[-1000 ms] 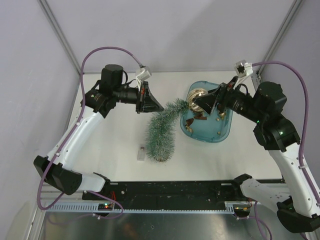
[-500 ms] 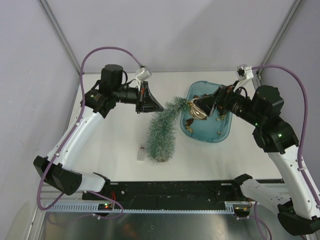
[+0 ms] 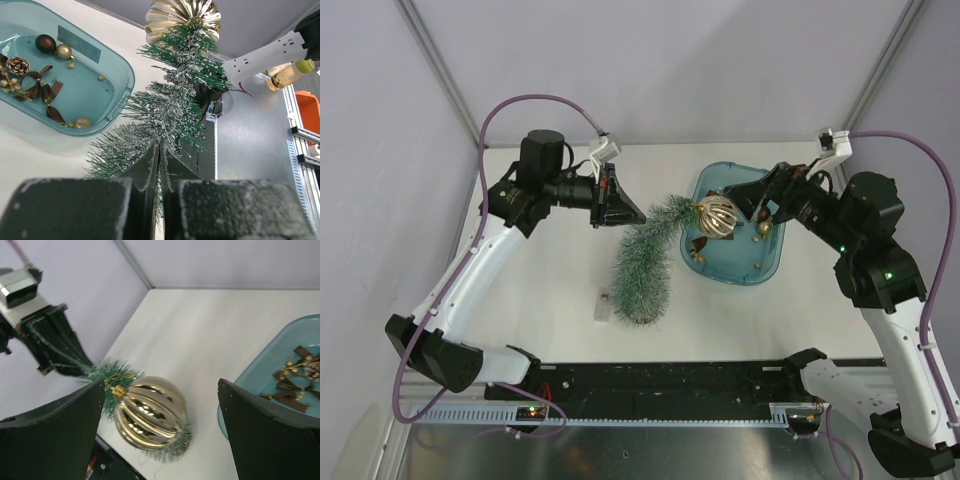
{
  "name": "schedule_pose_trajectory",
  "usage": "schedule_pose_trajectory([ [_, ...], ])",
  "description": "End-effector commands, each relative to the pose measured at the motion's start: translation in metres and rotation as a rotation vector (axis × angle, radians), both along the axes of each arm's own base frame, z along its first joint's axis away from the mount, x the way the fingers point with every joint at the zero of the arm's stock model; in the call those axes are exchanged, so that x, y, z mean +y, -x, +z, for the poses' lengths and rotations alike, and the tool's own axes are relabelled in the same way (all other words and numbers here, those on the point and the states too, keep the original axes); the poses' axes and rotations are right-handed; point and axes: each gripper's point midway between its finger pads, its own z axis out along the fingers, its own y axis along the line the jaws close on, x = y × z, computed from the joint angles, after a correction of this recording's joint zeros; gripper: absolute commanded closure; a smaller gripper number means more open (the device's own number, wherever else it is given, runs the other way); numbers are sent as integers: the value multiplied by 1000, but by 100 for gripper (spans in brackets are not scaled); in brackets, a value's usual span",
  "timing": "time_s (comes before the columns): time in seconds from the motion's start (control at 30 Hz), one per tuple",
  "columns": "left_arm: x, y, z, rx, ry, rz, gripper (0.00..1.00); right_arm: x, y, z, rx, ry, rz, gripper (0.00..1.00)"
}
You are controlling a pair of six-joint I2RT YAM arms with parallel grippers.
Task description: Decorate the small christmas tree
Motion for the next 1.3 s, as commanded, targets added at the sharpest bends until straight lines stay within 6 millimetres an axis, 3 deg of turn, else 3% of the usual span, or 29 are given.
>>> schedule_pose_trajectory([
  [0.0, 4, 6, 10, -46, 16, 2, 93, -22, -14, 6, -12, -16, -114, 1],
  [0.13, 6, 7, 14, -53, 20, 6, 85, -25, -22, 3, -2, -14, -130, 1],
  [0.3, 8, 10, 18, -59, 31, 0, 62, -25, -27, -1, 7, -5, -131, 1],
  [0.53, 9, 15, 21, -59, 42, -20, 38, -25, -30, -4, 18, -2, -127, 1],
  [0.83, 9, 14, 17, -57, 36, -17, 32, -26, -33, -8, 30, 6, -137, 1],
  [0.97, 12, 11, 22, -68, 41, 2, 5, -34, -42, -14, 45, 24, -176, 1],
  [1.27, 32, 9, 51, -79, 92, 31, 0, -64, -77, -27, 82, 18, -301, 1],
])
